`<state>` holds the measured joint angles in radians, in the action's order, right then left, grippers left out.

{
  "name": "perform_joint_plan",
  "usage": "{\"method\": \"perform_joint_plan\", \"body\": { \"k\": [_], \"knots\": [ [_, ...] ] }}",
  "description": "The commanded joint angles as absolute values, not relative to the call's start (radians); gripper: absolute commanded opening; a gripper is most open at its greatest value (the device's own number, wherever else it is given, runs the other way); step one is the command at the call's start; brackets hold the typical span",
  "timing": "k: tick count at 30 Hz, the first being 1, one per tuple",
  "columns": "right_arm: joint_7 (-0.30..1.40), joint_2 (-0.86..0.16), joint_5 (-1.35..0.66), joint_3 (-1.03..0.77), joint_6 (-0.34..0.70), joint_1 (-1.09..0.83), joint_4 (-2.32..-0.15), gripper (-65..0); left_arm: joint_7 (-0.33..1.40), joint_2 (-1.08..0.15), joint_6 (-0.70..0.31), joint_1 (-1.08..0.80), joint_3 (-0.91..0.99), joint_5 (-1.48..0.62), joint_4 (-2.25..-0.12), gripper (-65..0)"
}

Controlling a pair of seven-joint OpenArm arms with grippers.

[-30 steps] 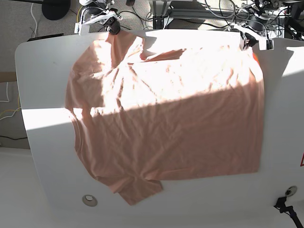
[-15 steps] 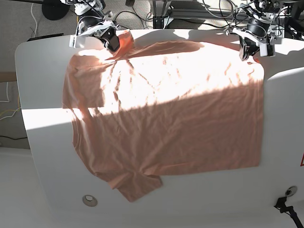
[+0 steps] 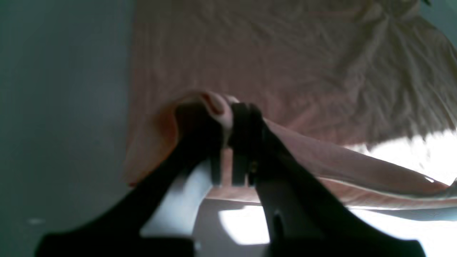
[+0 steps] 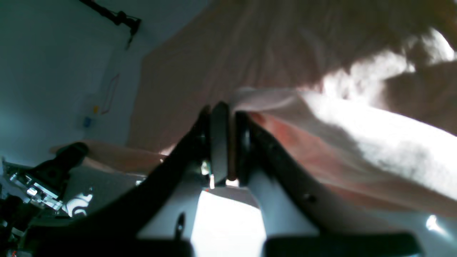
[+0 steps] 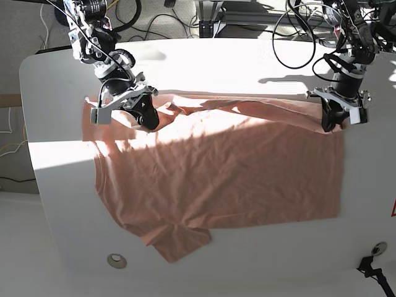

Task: Fold the T-shirt properly
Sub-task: 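Pull the grasped shoulder edges with both grippers to straighten the shirt, then lift the shoulder edges and fold them over toward the hem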

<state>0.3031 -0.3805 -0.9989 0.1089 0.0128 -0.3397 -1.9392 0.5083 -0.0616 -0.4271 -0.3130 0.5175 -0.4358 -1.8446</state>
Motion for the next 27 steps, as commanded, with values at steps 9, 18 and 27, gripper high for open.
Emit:
{"method": "perform_joint_plan", "body": {
  "k": [9, 18, 27],
  "knots": [
    [0.298, -0.386, -1.004, 0.105, 0.033, -0.137, -1.739, -65.0, 0.527, -0.105, -0.424, -0.145, 0.533, -0.447, -1.702, -65.0],
    [0.3, -0.384, -1.004, 0.11, 0.033, -0.027, -1.624, -65.0, 0.527, -0.108, -0.426, -0.027, 0.532, -0.447, -1.558, -65.0],
    [0.3, -0.375, -1.0, 0.145, 0.035, 0.082, -1.495, -65.0, 0.527, -0.182, -0.427, 0.074, 0.456, -0.449, -1.409, -65.0]
  ]
}}
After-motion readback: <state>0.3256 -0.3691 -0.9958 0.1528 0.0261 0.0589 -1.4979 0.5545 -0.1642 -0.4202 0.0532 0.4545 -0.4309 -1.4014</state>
